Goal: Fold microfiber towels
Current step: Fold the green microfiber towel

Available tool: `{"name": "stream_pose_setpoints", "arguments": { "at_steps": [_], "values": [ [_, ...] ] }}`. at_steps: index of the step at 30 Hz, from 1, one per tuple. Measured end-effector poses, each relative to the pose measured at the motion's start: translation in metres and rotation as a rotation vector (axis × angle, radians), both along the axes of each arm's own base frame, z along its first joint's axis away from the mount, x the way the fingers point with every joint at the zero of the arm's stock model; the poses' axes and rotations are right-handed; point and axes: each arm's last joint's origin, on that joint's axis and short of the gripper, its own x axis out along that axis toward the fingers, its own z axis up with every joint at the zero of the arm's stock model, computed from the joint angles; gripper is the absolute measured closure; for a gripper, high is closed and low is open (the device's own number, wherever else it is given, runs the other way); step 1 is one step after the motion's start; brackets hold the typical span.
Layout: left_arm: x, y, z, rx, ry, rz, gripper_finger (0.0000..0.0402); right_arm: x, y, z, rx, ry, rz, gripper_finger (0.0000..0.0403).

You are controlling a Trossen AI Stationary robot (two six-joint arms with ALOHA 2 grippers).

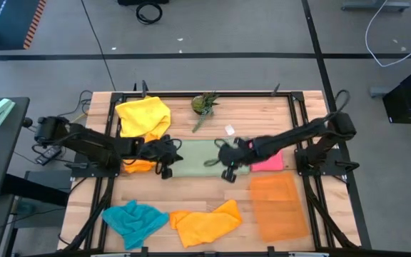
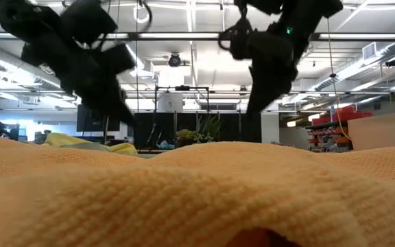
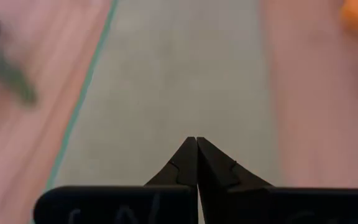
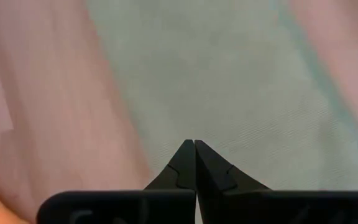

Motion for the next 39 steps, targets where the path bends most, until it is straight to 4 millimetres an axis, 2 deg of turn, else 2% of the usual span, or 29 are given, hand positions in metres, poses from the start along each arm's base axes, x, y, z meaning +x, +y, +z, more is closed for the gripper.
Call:
{"name": "stream_pose_setpoints", "arguments": {
  "at_steps": [3,6,10,15,19,22,25,30,35,39],
  "values": [
    [0.004,0.008,-0.013,-0.042,0.052,-0.005,0.0391,0.005,0.005,-0.028,0.023,0.089,-0.035,0.04],
    [0.004,0.009,-0.032,-0.075,0.148,0.002,0.0394,0.01,-0.001,-0.054,0.042,0.178,-0.056,0.0401],
    [0.008,-0.002,-0.044,-0.16,0.185,-0.022,0.0394,0.015,-0.024,-0.064,0.044,0.207,-0.111,0.0401],
    [0.009,-0.035,-0.044,-0.241,0.163,-0.121,0.0394,0.009,-0.07,-0.052,-0.023,0.203,-0.173,0.0401],
    [0.013,-0.059,-0.035,-0.289,0.035,-0.218,0.0394,0.0,-0.109,-0.024,-0.086,0.132,-0.214,0.0401],
    [0.019,-0.066,-0.022,-0.296,-0.096,-0.256,0.0386,-0.01,-0.121,-0.004,-0.095,0.091,-0.229,0.0401],
    [0.019,-0.061,-0.015,-0.25,-0.13,-0.237,0.0392,-0.013,-0.107,0.018,-0.088,-0.003,-0.217,0.0401],
    [0.017,-0.041,-0.014,-0.134,-0.094,-0.177,0.0391,-0.004,-0.053,0.029,-0.057,-0.118,-0.112,0.0401],
    [0.014,-0.019,-0.022,-0.106,-0.003,-0.11,0.039,0.016,-0.008,0.012,-0.013,-0.2,-0.046,0.0401],
    [0.012,-0.013,-0.026,-0.143,0.044,-0.118,0.0395,0.029,0.01,-0.013,0.021,-0.2,0.004,0.0401]
  ]
}}
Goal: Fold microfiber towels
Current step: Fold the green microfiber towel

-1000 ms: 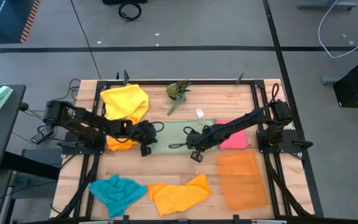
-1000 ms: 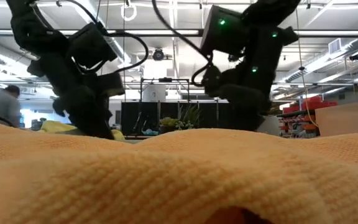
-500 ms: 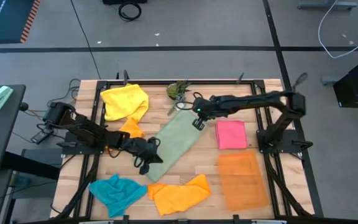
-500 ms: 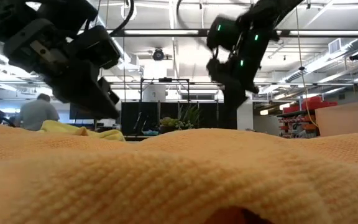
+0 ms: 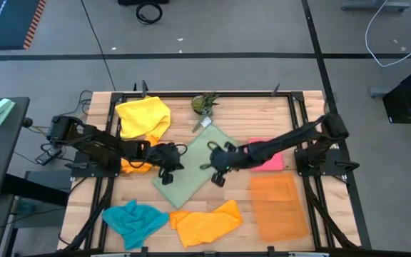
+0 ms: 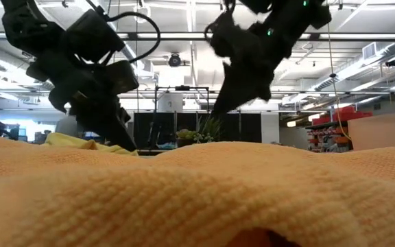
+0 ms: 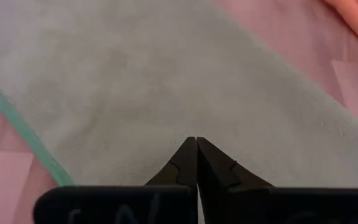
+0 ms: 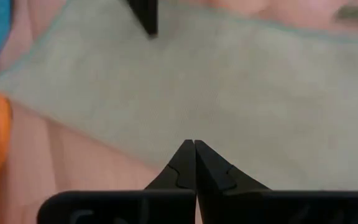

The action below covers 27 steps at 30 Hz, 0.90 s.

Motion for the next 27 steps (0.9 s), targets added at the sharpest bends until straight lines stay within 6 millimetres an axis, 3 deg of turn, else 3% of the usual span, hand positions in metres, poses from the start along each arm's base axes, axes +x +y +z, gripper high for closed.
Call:
{"name": "stream_pose_setpoints", "arguments": {
  "at_steps": [6,10,15,21,24,27],
  "values": [
    [-0.002,-0.01,-0.001,-0.042,0.018,-0.022,0.0391,0.008,-0.01,-0.045,0.014,0.136,-0.03,0.0401],
    [-0.002,-0.021,0.0,-0.08,0.019,-0.032,0.0395,0.006,-0.024,-0.052,0.027,0.199,-0.056,0.0401],
    [0.001,-0.033,0.006,-0.121,-0.06,-0.053,0.0388,-0.01,-0.05,-0.041,-0.026,0.326,-0.08,0.0401],
    [0.008,-0.036,0.023,-0.085,-0.23,-0.116,0.0393,-0.03,-0.083,-0.01,-0.091,0.369,-0.161,0.0401],
    [0.007,-0.03,0.021,-0.06,-0.208,-0.097,0.0383,-0.034,-0.079,0.012,-0.093,0.282,-0.156,0.0401],
    [0.005,-0.025,0.015,-0.023,-0.155,-0.101,0.0383,-0.034,-0.058,0.029,-0.084,0.179,-0.112,0.0401]
  ]
}}
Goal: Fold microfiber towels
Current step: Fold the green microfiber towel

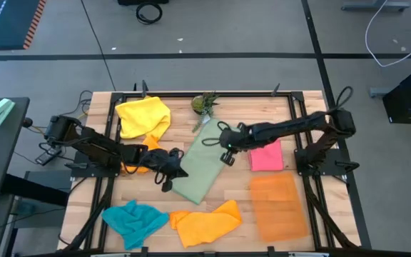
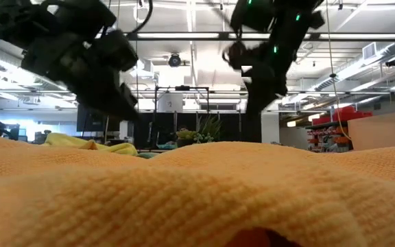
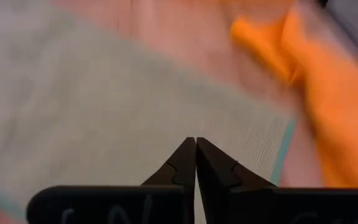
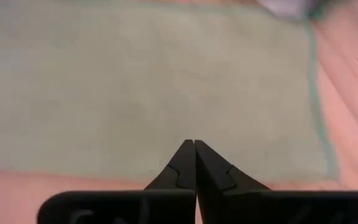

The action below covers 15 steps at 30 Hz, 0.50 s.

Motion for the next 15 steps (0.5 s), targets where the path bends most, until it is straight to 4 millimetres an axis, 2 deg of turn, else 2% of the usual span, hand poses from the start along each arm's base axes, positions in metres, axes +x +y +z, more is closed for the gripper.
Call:
{"name": "stream_pose_setpoints", "arguments": {
  "at_steps": [4,8,11,15],
  "values": [
    [-0.001,0.004,-0.006,0.051,0.038,-0.019,0.0396,0.014,0.05,0.007,0.021,-0.196,0.113,0.0401],
    [0.001,0.008,-0.013,0.081,0.051,-0.021,0.0387,0.035,0.094,-0.009,0.055,-0.362,0.205,0.0401],
    [0.002,0.012,-0.02,0.097,0.081,-0.018,0.0386,0.048,0.113,-0.029,0.122,-0.427,0.225,0.0401],
    [0.003,0.012,-0.023,0.106,0.089,-0.021,0.0396,0.053,0.122,-0.059,0.192,-0.387,0.158,0.0401]
  ]
}}
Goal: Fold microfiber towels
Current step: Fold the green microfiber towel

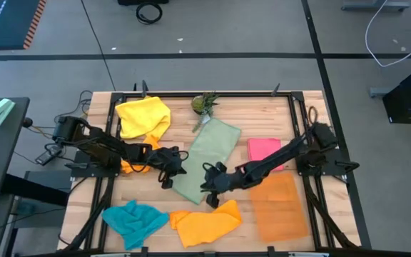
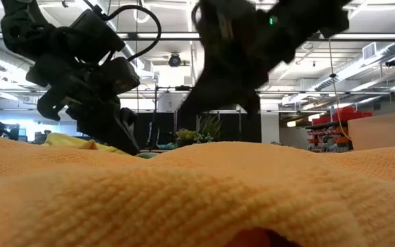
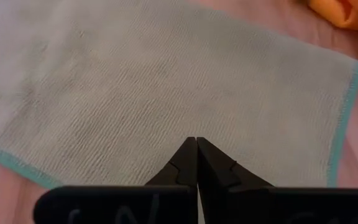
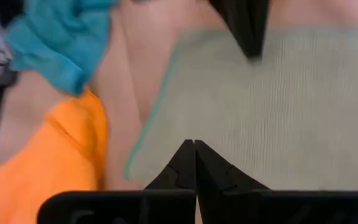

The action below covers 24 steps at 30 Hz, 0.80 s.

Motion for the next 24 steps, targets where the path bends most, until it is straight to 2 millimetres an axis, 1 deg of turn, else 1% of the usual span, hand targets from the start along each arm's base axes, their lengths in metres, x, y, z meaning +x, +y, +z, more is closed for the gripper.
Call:
{"name": "stream_pose_setpoints", "arguments": {
  "at_steps": [5,7,9,13,15,18,22,24],
  "values": [
    [0.0,-0.001,0.0,0.004,-0.001,-0.009,0.0385,-0.002,0.002,-0.028,0.073,0.105,-0.073,0.0401],
    [0.0,-0.004,0.0,0.013,-0.004,-0.027,0.0387,-0.009,0.006,-0.033,0.084,0.178,-0.098,0.0401],
    [-0.001,-0.008,0.004,0.016,-0.022,-0.047,0.0394,-0.017,0.01,-0.033,0.095,0.242,-0.128,0.0401],
    [0.0,-0.013,0.015,0.041,-0.102,-0.095,0.0394,-0.038,0.014,-0.023,0.098,0.372,-0.188,0.0401],
    [0.002,-0.016,0.018,0.048,-0.141,-0.109,0.0388,-0.049,0.015,-0.013,0.095,0.414,-0.225,0.0401],
    [0.004,-0.018,0.02,0.054,-0.178,-0.122,0.0388,-0.061,0.013,0.006,0.093,0.416,-0.275,0.0401],
    [0.004,-0.022,0.014,0.057,-0.162,-0.137,0.0396,-0.073,0.009,0.037,0.085,0.335,-0.334,0.0401],
    [0.003,-0.023,0.012,0.063,-0.151,-0.149,0.0393,-0.072,0.01,0.049,0.101,0.237,-0.359,0.0401]
  ]
}}
